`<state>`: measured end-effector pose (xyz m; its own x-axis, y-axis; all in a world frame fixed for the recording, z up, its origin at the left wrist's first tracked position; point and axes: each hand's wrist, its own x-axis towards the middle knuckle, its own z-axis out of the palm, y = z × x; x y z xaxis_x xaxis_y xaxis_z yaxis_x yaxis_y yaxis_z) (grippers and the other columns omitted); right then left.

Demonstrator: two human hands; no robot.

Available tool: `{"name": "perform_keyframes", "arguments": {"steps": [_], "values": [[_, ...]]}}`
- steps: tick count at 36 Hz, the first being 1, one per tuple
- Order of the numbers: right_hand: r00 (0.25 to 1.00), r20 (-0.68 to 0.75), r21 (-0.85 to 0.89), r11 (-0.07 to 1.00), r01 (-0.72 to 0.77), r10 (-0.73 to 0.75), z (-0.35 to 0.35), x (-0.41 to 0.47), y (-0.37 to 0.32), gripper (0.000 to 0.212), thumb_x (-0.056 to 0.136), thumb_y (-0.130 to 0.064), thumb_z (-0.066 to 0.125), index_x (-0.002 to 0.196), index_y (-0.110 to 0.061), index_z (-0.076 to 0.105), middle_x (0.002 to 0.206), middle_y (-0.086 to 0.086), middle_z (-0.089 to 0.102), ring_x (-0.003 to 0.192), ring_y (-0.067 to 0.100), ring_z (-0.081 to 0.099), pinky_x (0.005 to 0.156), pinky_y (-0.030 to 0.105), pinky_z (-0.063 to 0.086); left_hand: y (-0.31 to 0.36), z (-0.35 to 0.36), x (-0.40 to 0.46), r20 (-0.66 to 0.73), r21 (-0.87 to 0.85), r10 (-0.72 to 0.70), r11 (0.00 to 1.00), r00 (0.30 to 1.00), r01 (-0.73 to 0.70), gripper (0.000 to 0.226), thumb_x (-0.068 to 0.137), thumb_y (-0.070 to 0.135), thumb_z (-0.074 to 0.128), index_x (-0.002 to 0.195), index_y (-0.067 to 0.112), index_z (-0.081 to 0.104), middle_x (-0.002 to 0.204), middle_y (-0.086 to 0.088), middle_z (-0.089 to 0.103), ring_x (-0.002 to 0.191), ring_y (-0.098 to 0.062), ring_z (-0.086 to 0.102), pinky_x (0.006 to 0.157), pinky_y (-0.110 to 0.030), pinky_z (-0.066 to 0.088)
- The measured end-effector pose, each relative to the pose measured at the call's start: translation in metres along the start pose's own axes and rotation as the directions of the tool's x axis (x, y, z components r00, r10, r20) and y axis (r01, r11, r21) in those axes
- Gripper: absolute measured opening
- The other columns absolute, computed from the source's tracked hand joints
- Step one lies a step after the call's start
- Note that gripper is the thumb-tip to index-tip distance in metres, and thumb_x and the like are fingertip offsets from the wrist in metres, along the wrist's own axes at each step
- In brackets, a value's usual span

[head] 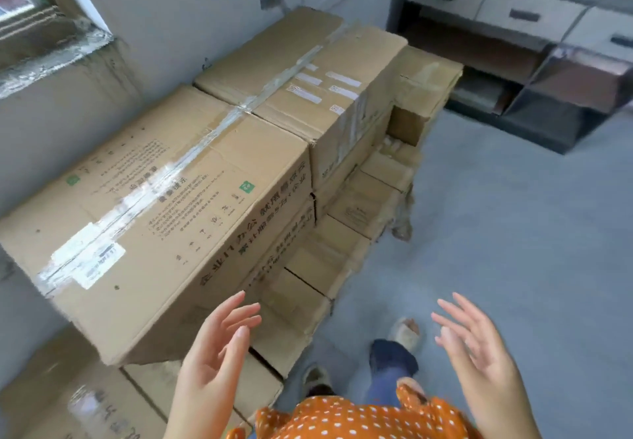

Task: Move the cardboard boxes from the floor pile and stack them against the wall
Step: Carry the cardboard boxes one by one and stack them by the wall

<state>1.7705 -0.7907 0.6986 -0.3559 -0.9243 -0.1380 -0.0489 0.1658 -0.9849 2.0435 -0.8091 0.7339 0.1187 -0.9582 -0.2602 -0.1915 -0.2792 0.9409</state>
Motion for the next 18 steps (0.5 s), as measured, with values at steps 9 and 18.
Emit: {"name": "perform_keyframes", "arguments": {"steps": [9, 18], "values": [[0.925, -0.381, 0.043, 0.999, 0.026, -0.008, -0.053, -0.079, 0.008, 0.061, 0.053, -0.086, 0.063, 0.108, -0.058, 0.059, 0.114, -0.022, 0.066, 0.102, 0.001, 0.065, 0.083, 0.022, 0.053, 0.03, 0.047, -0.01, 0.341, 0.047, 0.098, 0.991, 0.935, -0.121, 0.034, 0.068, 0.047, 0.052, 0.091, 0.072, 0.057, 0.119, 0.027, 0.059, 0.11, 0.002, 0.056, 0.093, -0.014, 0.041], [0.719, -0.69, 0.091, 0.995, -0.031, 0.086, -0.128, -0.177, 0.02, 0.059, 0.057, -0.084, 0.062, 0.11, -0.057, 0.057, 0.121, -0.023, 0.062, 0.108, 0.002, 0.063, 0.088, 0.028, 0.052, 0.028, 0.131, -0.05, 0.615, 0.036, 0.196, 0.961, 0.764, -0.275, 0.031, 0.085, 0.052, 0.058, 0.114, 0.041, 0.063, 0.114, 0.013, 0.068, 0.107, -0.005, 0.063, 0.093, -0.027, 0.048]]}}
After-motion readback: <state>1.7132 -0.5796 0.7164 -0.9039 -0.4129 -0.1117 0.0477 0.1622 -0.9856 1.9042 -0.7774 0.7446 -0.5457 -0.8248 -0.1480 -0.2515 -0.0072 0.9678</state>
